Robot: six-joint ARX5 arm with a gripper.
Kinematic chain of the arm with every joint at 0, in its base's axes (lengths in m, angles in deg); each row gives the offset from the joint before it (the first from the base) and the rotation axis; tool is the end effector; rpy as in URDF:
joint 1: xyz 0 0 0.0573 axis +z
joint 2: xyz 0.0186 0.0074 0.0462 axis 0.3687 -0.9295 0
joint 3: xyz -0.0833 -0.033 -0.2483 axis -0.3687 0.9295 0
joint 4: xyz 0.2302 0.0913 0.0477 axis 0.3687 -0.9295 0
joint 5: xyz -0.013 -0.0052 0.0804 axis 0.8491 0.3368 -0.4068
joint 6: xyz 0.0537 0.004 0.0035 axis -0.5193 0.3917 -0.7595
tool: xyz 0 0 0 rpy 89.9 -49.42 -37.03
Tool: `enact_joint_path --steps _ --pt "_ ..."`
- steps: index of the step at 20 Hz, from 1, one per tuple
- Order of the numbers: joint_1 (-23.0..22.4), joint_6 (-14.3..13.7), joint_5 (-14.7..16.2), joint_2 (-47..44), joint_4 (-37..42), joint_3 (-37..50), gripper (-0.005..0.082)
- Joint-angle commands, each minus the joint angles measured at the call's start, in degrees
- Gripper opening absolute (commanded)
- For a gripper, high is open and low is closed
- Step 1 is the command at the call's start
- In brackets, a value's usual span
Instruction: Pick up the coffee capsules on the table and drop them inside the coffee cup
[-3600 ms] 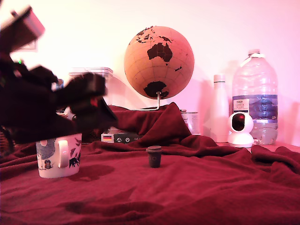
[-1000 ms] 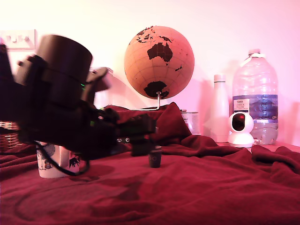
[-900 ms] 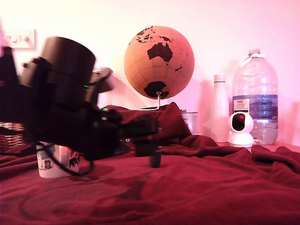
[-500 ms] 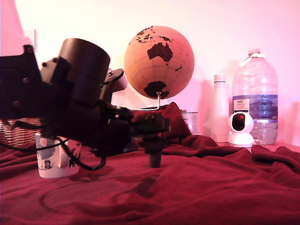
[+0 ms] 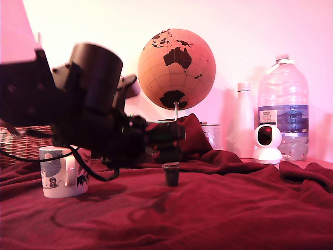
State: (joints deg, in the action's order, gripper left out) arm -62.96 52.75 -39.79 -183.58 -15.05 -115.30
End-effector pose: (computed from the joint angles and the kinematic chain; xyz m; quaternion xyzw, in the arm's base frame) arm 0.2672 -0.2308 0.1045 -0.0559 0.1738 -0.2804 0.9424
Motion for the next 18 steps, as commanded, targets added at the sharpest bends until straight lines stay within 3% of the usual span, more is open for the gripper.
enact_joint_path --steps 1,18 --pt "-0.09 -0.66 0.57 -1.77 -0.20 -1.01 0.0604" --pt "1.55 1.09 3.37 -7.82 -7.34 -9.14 0.0604"
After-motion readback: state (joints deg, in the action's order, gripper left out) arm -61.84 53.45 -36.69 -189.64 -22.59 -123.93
